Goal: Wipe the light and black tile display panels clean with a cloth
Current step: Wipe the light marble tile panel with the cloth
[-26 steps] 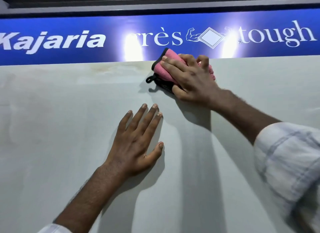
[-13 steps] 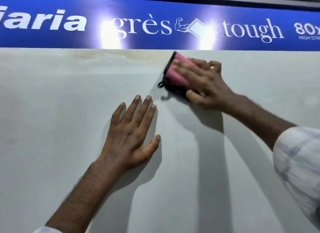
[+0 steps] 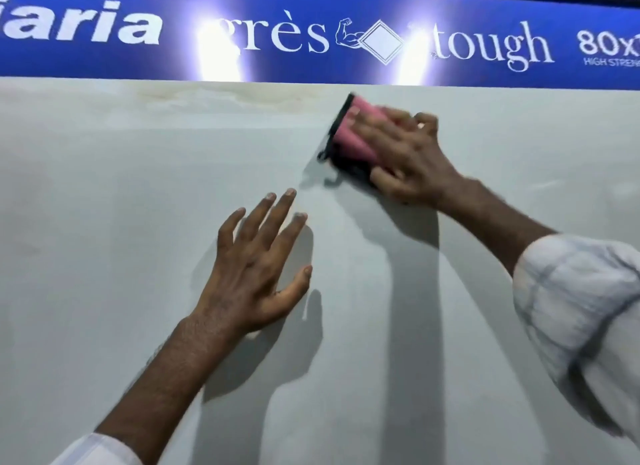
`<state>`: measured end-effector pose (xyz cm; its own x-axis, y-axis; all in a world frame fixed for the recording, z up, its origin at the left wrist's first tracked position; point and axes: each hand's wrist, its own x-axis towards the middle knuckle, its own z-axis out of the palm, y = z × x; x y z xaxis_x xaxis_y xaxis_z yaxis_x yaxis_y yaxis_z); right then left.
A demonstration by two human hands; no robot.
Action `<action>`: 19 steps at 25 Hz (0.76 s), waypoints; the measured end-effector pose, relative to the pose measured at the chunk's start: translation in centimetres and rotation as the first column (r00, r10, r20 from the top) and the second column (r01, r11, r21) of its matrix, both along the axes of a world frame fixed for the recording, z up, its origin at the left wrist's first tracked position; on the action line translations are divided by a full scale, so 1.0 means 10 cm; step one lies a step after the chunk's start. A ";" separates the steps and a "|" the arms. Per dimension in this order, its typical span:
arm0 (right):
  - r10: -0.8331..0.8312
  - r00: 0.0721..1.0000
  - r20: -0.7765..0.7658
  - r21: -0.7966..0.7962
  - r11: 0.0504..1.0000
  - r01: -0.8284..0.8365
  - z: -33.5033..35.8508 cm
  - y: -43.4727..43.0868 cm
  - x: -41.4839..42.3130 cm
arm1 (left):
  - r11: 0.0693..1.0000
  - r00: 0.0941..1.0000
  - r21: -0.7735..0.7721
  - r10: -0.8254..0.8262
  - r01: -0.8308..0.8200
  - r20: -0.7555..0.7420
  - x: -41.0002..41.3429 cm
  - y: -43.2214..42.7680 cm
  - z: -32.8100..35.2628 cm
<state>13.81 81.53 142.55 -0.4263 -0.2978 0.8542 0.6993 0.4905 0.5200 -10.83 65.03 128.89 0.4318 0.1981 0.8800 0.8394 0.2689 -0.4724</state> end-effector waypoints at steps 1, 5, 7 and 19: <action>0.013 0.987 -0.162 -0.097 0.995 -0.029 0.18 0.05 0.11 | 1.000 1.000 -0.020 -0.019 0.019 0.012 0.08 0.04 -0.08; 0.047 0.915 -0.402 -0.215 0.966 -0.144 0.03 -0.06 -0.07 | 0.998 0.999 -0.056 0.010 -0.008 0.031 0.24 0.25 -0.41; 0.115 0.968 -0.224 -0.101 0.985 -0.141 -0.57 -0.13 -0.22 | 0.998 0.998 -0.032 0.062 -0.062 0.015 0.20 0.29 -0.50; 0.145 0.943 -0.300 -0.109 0.977 -0.184 -1.30 0.12 0.00 | 0.997 0.997 0.002 0.078 -0.078 -0.016 0.15 0.32 -0.56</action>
<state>13.79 82.70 129.59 -0.1103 -0.2179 0.9697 0.7132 0.6622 0.2300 -9.34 68.27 123.26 0.4290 0.2307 0.8734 0.8081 0.3342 -0.4852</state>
